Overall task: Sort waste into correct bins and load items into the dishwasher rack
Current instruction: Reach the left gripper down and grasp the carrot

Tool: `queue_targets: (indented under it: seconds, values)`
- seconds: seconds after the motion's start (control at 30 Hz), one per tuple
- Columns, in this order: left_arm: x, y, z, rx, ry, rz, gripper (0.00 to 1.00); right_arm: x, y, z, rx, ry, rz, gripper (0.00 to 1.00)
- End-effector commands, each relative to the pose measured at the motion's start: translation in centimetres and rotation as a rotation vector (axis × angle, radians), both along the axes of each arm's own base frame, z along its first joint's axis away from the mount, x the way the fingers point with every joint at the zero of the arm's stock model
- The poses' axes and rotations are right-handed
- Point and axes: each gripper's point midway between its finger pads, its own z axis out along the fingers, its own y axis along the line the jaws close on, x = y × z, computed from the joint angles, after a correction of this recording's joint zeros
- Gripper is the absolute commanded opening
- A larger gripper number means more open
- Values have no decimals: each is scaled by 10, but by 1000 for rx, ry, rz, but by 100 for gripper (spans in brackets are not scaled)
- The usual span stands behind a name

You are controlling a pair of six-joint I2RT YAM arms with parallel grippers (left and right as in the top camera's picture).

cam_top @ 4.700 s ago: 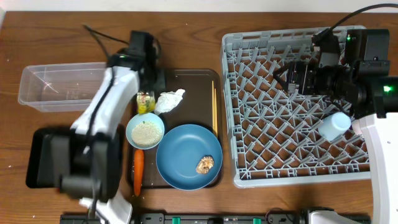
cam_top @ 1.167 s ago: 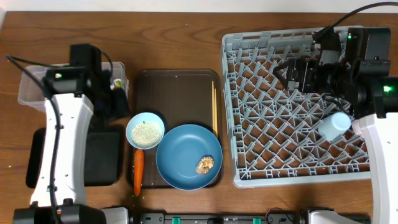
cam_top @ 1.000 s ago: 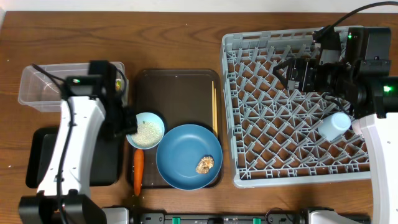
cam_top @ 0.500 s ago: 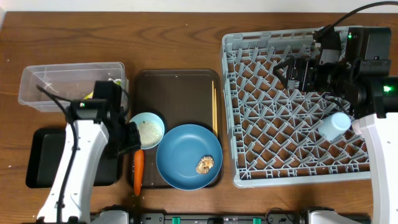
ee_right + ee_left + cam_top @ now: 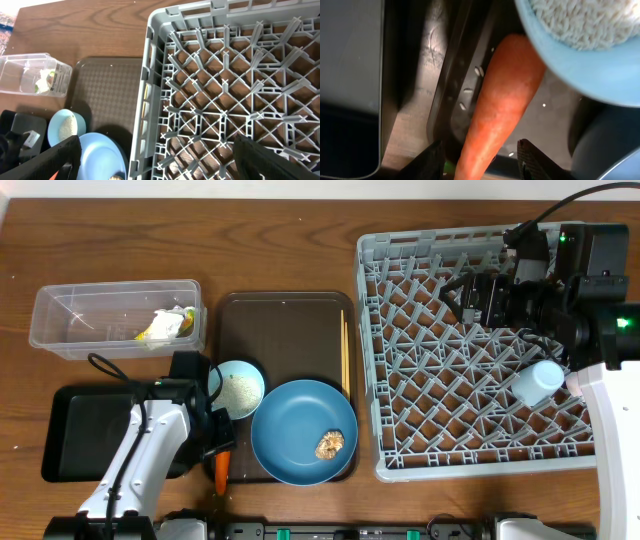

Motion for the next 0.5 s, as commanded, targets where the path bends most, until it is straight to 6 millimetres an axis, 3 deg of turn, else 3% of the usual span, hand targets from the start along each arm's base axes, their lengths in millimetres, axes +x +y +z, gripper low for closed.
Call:
queue_targets:
  seconds: [0.0, 0.2, 0.47]
  values:
    - [3, 0, -2, 1, -12, 3, 48, -1, 3, 3, -3, -6, 8, 90]
    - [4, -4, -5, -22, -27, -13, 48, -2, 3, 2, -3, -3, 8, 90]
    - [3, -4, -18, -23, -41, -13, 56, -2, 2, 1, -6, 1, 6, 90]
